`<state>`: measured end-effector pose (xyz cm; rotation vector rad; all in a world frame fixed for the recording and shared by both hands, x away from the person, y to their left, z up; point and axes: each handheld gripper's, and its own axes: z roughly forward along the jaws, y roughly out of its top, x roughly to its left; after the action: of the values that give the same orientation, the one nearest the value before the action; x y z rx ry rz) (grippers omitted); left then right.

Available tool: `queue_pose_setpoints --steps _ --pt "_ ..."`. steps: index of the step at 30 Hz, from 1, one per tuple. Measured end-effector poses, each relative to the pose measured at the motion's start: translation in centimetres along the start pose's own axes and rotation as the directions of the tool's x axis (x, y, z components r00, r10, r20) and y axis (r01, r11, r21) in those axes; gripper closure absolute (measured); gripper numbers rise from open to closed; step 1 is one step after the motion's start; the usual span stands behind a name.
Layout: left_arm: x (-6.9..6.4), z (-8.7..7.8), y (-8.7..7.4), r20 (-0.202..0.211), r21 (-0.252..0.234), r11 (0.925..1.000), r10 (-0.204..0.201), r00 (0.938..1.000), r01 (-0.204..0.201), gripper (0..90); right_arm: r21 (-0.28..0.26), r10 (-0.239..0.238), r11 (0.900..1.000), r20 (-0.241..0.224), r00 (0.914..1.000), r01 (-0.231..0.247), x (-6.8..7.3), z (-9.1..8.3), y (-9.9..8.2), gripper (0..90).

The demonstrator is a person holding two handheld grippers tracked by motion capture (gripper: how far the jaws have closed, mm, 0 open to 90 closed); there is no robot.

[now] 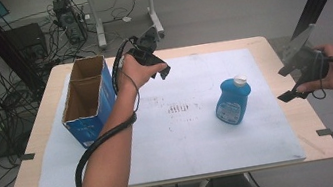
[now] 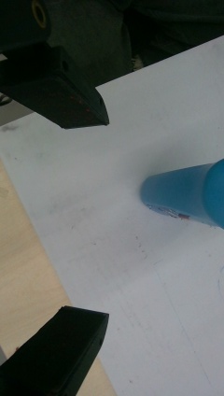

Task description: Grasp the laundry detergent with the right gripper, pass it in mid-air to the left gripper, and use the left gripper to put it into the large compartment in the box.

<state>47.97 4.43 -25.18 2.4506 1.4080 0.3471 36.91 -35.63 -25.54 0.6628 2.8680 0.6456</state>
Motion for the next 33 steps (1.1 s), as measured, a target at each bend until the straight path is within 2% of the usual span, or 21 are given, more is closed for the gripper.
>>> queue_pose_setpoints --steps 7,18,24,25,31,33 --pt "0.1 0.0 -0.1 -0.001 -0.005 1.0000 0.000 1.0000 0.000 5.9 -0.038 0.015 0.9992 0.005 0.9999 -0.015 0.3 1.2 -0.8 4.7" --pt "0.2 0.1 -0.3 0.005 -0.009 1.0000 -0.002 1.0000 0.002 5.9 -0.111 0.056 0.9923 0.010 0.9984 -0.055 0.9 3.6 -1.9 4.4" --pt "0.2 0.2 -0.4 0.008 -0.012 0.9999 -0.004 1.0000 0.004 5.9 -0.178 0.098 0.9795 0.008 0.9952 -0.095 1.4 5.2 -2.7 3.9" --pt "0.2 0.2 -0.4 0.008 -0.012 0.9999 -0.004 1.0000 0.004 5.9 -0.178 0.098 0.9795 0.008 0.9952 -0.095 1.4 5.2 -2.7 3.9" --pt "0.3 0.1 -0.5 0.007 -0.010 1.0000 0.000 1.0000 0.000 5.9 -0.237 0.128 0.9637 0.010 0.9917 -0.122 1.8 7.2 -3.5 3.9" --pt "0.3 0.1 -0.6 0.004 -0.010 0.9999 0.002 1.0000 -0.002 5.9 -0.243 0.131 0.9619 0.012 0.9913 -0.124 1.8 7.5 -3.6 3.9"
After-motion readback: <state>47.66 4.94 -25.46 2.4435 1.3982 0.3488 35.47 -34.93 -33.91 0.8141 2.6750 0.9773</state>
